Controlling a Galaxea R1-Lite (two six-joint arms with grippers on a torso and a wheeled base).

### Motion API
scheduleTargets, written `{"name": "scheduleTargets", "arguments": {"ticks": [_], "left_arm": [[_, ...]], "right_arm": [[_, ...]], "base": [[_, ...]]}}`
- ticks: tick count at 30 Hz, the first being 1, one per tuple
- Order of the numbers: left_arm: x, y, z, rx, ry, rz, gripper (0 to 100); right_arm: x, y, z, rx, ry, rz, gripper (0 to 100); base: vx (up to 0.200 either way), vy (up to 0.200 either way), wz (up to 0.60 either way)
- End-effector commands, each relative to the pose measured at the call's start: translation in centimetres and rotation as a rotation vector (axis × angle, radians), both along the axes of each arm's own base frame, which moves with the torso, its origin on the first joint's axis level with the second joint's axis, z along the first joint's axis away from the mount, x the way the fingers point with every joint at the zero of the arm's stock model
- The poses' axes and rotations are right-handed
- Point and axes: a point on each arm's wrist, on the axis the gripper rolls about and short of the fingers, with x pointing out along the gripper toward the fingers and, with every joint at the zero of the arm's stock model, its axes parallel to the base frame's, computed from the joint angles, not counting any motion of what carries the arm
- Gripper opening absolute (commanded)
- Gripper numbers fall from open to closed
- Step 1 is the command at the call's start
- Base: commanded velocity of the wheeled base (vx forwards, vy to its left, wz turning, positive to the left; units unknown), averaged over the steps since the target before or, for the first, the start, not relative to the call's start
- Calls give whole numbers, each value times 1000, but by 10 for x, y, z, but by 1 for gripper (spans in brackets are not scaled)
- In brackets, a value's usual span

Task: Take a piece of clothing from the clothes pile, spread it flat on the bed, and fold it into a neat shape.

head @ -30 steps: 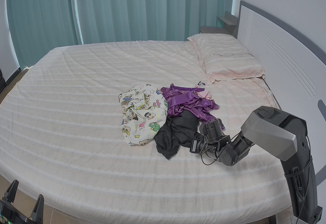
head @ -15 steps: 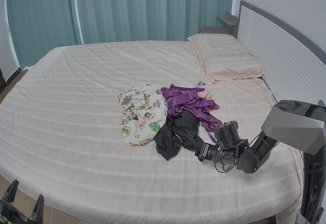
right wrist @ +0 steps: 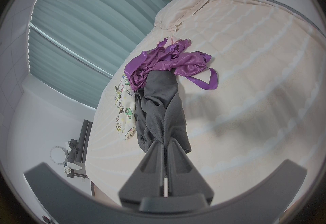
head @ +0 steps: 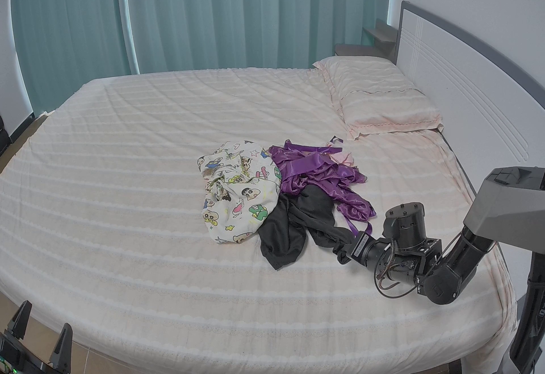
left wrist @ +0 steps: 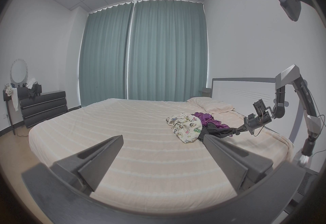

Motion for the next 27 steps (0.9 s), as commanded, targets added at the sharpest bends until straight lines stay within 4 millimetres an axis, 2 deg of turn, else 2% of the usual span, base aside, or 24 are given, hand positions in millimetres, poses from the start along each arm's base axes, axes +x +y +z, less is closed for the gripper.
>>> {"name": "scheduleTargets", "arguments": {"ticks": [1, 2, 4, 5, 6, 7, 8, 10, 13, 18, 20, 27], "left_arm": [[0, 0, -4, 6, -6, -1, 100], [0, 0, -3, 7, -7, -2, 100], [-3, 0, 12, -11, -51, -4, 100], [-6, 0, 62, -78, -132, -4, 100], [-5, 0, 78, -108, -144, -6, 100], [12, 0, 107, -206, -89, -12, 100], [19, 0, 110, -211, -59, -14, 100], [35, -1, 107, -163, 35, -48, 100], [56, -5, 84, -127, 214, -178, 100], [74, -15, 64, -103, 381, -322, 100], [76, -16, 62, -98, 403, -335, 100], [107, -30, 50, -69, 591, -376, 100]], "right_arm": [[-3, -2, 0, 1, 0, -1, 0], [-3, -2, 0, 2, 0, 0, 0], [-4, -2, 0, 6, -6, 0, 0], [-4, -3, 0, 12, -15, 1, 0], [-4, -3, 1, 15, -19, 3, 0], [-4, -3, 2, 23, -32, 3, 0], [-4, -2, 3, 24, -35, 4, 0], [-6, -2, 2, 18, -33, 4, 0], [-9, -3, 0, 17, -28, 6, 0], [-10, -4, -8, 13, -40, 5, 0], [-11, -4, -8, 13, -44, 8, 0], [-13, -2, -8, 20, -54, 15, 0]], "base": [[0, 0, 0], [0, 0, 0], [0, 0, 0], [0, 0, 0], [0, 0, 0], [0, 0, 0], [0, 0, 0], [0, 0, 0], [0, 0, 0], [0, 0, 0], [0, 0, 0], [0, 0, 0]]}}
